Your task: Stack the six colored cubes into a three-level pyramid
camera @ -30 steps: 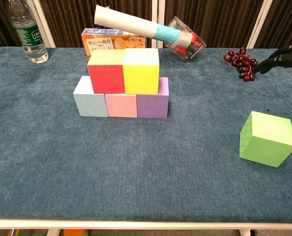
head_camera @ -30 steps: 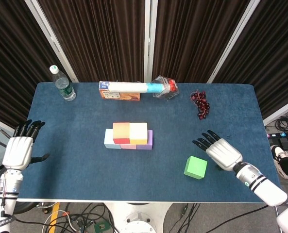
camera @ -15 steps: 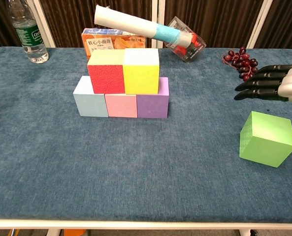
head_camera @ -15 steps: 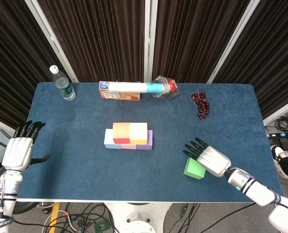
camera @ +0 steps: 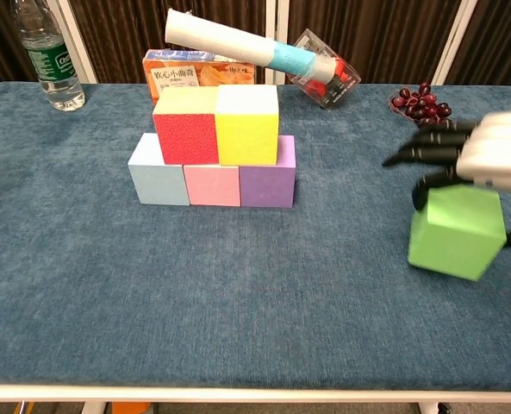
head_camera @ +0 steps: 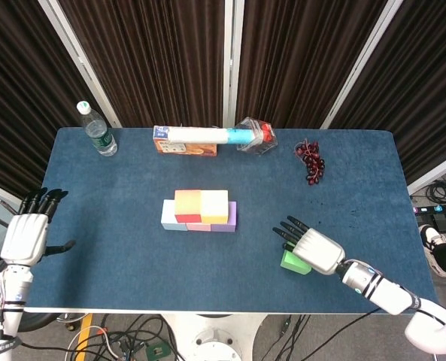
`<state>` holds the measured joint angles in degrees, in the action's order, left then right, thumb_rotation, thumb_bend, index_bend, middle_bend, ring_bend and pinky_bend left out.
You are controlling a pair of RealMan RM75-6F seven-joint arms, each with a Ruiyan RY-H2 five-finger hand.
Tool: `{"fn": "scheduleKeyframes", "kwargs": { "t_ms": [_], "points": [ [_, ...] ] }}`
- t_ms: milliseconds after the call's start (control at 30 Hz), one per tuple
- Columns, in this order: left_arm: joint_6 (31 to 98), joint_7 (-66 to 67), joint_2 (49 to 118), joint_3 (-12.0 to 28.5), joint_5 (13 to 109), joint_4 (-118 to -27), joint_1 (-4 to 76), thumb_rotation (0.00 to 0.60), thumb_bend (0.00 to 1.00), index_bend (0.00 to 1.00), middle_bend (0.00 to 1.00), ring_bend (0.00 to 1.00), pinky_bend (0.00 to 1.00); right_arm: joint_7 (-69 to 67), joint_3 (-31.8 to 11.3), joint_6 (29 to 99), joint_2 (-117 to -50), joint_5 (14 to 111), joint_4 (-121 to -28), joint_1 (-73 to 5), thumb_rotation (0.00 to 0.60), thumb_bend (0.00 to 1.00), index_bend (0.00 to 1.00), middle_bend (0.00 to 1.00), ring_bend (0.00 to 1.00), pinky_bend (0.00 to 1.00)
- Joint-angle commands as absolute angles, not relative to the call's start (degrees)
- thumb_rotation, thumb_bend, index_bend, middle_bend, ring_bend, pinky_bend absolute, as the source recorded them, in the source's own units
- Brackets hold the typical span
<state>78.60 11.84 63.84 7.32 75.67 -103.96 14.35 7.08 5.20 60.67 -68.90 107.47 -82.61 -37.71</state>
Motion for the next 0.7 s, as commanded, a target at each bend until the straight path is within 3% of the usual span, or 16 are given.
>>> {"fn": "scheduleKeyframes", "kwargs": {
  "t_ms": [33,267,467,700],
  "points": [
    [78.7,11.9,63.8,7.3,75.7,-104.0,14.3,0.600,0.00,0.15,0.10,0.05,0.06,5.1,2.9,64.1,-66.6,107.3,-85.8,-38.2,0.600,0.15,0.47,0.07,0.00,0.00],
    [79.1,11.8,63.6,7.3,76.0,-104.1,14.2,0.600,0.00,0.15,0.10,0.05,0.06,1.4,-3.6,64.3,-62.4,103.7,-94.1,-42.4,0.600,0.15,0.47,0.10,0.00,0.00],
    [78.7,11.8,63.6,7.6,75.6,-103.9,14.5,0.600,0.00,0.15,0.10,0.05,0.06,2.3,-10.5,56.1,-63.0,96.1,-97.9,-49.2,0.600,0.15,0.47,0.10,0.00,0.00],
    [78.0,11.2,63.6,7.9,74.8,-103.3,14.8,0.600,0.00,0.15,0.10,0.05,0.06,7.3,-15.4,44.3,-67.1,86.4,-96.5,-57.6,0.600,0.15,0.47,0.10,0.00,0.00]
  ]
}}
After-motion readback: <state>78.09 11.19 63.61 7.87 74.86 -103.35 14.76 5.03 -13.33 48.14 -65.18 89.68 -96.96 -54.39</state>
